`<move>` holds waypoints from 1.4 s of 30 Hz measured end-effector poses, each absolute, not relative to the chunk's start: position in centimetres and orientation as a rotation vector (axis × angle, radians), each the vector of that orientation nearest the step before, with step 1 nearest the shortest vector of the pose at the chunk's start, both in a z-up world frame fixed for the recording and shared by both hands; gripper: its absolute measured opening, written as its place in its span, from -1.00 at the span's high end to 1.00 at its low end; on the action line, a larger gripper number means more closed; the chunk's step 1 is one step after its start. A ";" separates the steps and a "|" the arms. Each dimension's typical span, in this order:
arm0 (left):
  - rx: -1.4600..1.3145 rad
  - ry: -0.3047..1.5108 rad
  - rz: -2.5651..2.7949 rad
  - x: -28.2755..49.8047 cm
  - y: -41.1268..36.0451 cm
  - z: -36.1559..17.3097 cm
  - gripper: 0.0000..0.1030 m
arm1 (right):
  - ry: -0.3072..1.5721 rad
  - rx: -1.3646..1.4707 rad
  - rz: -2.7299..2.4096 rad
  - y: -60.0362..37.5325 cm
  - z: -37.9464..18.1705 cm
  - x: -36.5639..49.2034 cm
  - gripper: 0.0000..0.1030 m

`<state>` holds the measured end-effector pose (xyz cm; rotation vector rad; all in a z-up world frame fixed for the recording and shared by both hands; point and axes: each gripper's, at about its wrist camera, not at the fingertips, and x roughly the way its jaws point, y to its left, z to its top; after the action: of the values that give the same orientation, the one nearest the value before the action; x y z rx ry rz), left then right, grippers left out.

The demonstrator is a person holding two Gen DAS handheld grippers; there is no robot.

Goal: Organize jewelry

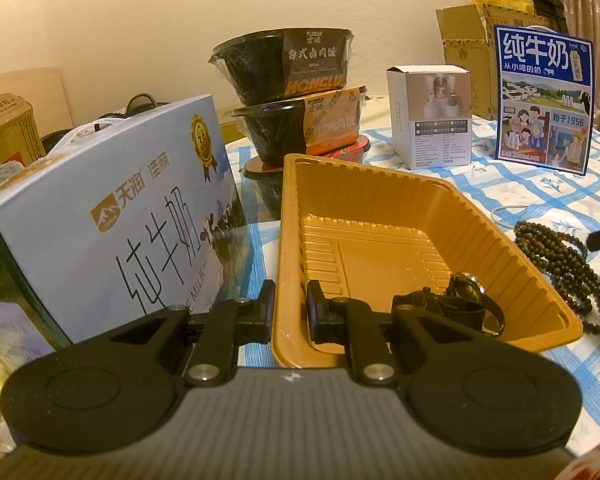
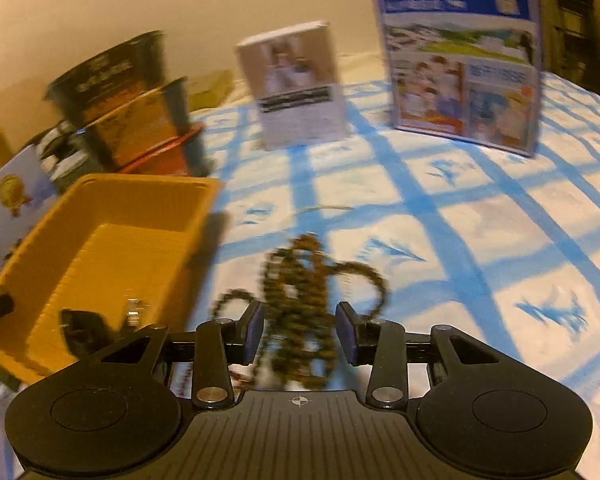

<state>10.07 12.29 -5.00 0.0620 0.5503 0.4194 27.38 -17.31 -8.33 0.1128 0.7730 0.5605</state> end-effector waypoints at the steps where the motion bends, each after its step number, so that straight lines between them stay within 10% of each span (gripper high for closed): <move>1: 0.061 0.550 0.419 10.1 12.3 -5.0 0.71 | 0.777 0.120 0.543 -17.9 -8.5 27.6 0.22; 23: 0.054 0.552 0.422 9.9 12.4 -5.1 0.71 | 0.772 -0.029 0.878 -14.8 -9.3 23.8 0.23; 42: 0.051 0.551 0.423 9.9 12.4 -5.0 0.71 | 0.752 -0.193 0.888 -10.2 -11.2 22.8 0.79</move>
<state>9.90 12.40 -5.04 0.0509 0.5511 0.4227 22.84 -10.22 -11.25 -0.1928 0.7523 0.8877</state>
